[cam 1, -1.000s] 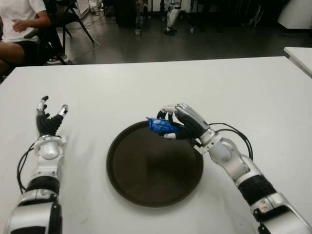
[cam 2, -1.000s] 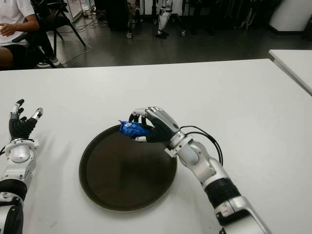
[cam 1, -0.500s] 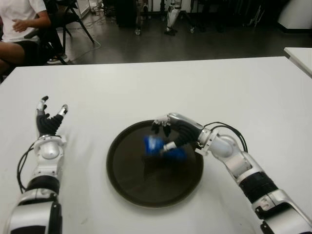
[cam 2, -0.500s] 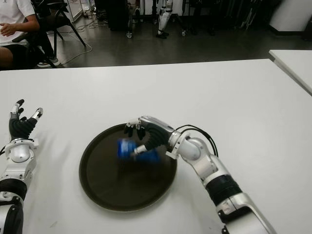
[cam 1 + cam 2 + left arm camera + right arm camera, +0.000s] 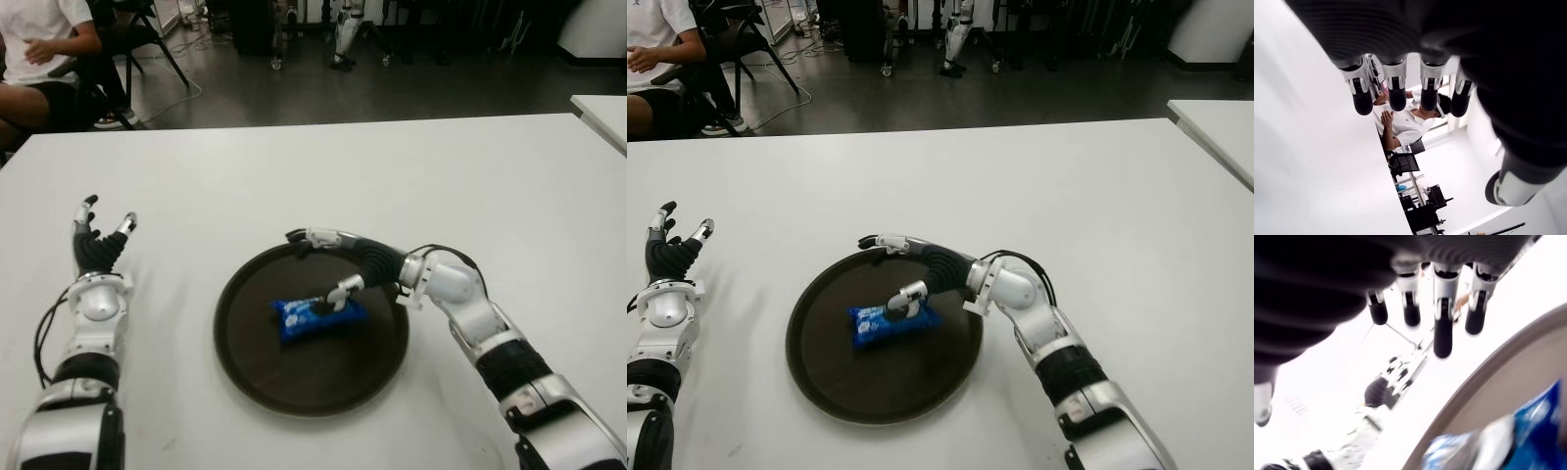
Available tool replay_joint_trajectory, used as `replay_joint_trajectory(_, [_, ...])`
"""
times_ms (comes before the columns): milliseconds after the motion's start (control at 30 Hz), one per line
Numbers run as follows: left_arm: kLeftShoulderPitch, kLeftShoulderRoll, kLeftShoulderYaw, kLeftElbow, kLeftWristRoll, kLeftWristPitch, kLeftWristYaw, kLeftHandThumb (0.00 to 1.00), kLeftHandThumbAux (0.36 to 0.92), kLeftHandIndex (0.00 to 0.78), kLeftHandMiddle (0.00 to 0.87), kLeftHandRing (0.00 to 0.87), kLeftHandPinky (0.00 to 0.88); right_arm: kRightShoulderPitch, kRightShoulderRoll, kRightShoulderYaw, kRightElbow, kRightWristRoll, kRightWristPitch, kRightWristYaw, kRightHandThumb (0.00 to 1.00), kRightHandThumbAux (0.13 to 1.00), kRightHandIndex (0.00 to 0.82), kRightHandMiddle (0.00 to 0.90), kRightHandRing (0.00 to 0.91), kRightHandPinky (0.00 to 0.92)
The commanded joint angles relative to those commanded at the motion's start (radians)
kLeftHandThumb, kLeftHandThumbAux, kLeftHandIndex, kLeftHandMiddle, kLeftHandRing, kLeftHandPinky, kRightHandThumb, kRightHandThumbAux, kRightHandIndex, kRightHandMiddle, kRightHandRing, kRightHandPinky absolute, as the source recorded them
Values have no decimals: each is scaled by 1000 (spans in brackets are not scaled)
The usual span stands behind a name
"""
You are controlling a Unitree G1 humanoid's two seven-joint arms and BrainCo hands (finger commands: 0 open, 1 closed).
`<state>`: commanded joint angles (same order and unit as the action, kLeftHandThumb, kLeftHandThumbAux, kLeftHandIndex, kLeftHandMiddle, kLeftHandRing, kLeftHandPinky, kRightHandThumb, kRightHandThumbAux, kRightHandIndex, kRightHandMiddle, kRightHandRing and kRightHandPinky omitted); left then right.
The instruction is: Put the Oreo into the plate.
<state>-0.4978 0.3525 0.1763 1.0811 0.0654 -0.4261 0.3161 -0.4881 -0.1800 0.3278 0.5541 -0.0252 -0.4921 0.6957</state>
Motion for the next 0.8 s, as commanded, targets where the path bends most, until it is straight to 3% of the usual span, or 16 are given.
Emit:
replay_joint_trajectory(167, [-4,8,-6,13,6,-1,-11,0,681,0,0,0,0,-22,5,-4,72,-18,-29,4,0,384,0,0,1,32])
replay_joint_trajectory(400, [-6,6,-9,17,4,-5,-16,0,668,0,0,0,0,-15,-4,-7,96,-90,-84,-83,0,351,0,20,2,8])
replay_joint_trajectory(800, [-7,2,-3,16,1,4,2,0,668,0,0,0,0,-26,-7,-36,112,-85,-73,-103,0,399,0,15,1,14])
